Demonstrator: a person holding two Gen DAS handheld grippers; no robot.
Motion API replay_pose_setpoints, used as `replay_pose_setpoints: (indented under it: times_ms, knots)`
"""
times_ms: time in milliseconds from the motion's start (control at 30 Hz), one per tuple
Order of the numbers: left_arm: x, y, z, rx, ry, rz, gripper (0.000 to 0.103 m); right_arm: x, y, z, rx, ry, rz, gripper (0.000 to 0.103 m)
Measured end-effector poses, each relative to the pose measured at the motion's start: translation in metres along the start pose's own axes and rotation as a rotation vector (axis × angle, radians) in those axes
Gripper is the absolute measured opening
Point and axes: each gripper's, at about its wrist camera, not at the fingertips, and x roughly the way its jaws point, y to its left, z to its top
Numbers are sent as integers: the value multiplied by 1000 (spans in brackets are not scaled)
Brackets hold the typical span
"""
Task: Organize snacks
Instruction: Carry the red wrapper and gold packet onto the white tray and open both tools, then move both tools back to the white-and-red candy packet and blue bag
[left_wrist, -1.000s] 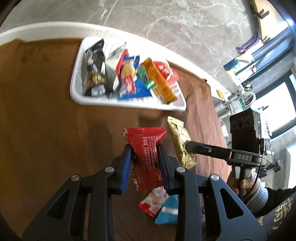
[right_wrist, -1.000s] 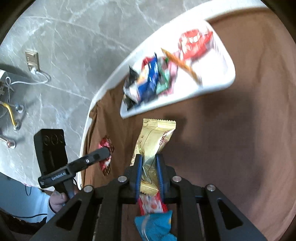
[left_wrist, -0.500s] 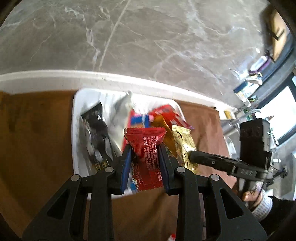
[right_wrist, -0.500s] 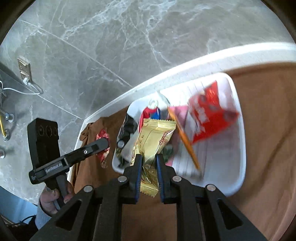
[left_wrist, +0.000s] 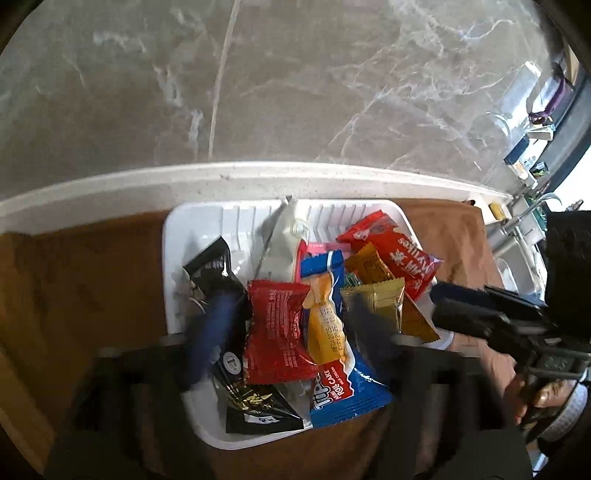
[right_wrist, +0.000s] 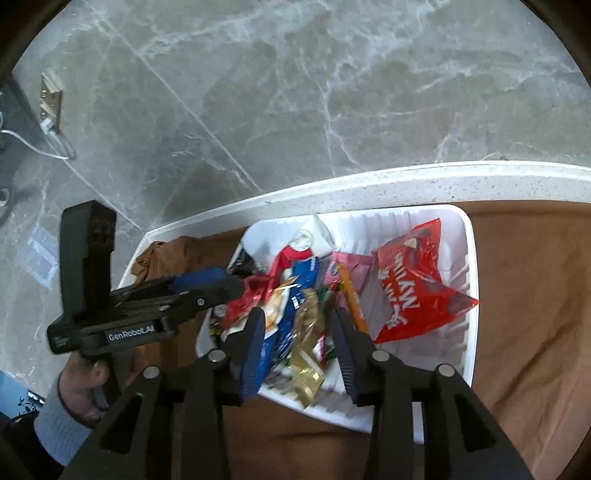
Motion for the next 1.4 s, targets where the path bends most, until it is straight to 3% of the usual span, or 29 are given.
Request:
replay_pose_setpoints:
  times_ms: [200,367,600,800,933,1200,1400]
  knots:
    - [-35,-17,-8,27,-55,-23,74,-30,15,-22,-47,7,37,46]
    - [-63,-41,-38,107,-47,-43,74,-56,29,-61,-124,63,52,51]
    - [-74,-70,-110,185,75,-106,74,-77,42,-137,-193,233,73,56]
    - [-59,-100,-185,300,266,-139,74,-67,65,-196,-306,402,53,58]
    - [-52,-116,-214,378,320,-136,74,-58,77,-213,-389,441,15,60]
    - [-37,-133,-240,447,371,-108,74,-39,86,-225,-469,460,-52,63]
    - [-14,-138,-237,454,379,-110,74,-46,77,-228,-429,446,-49,50]
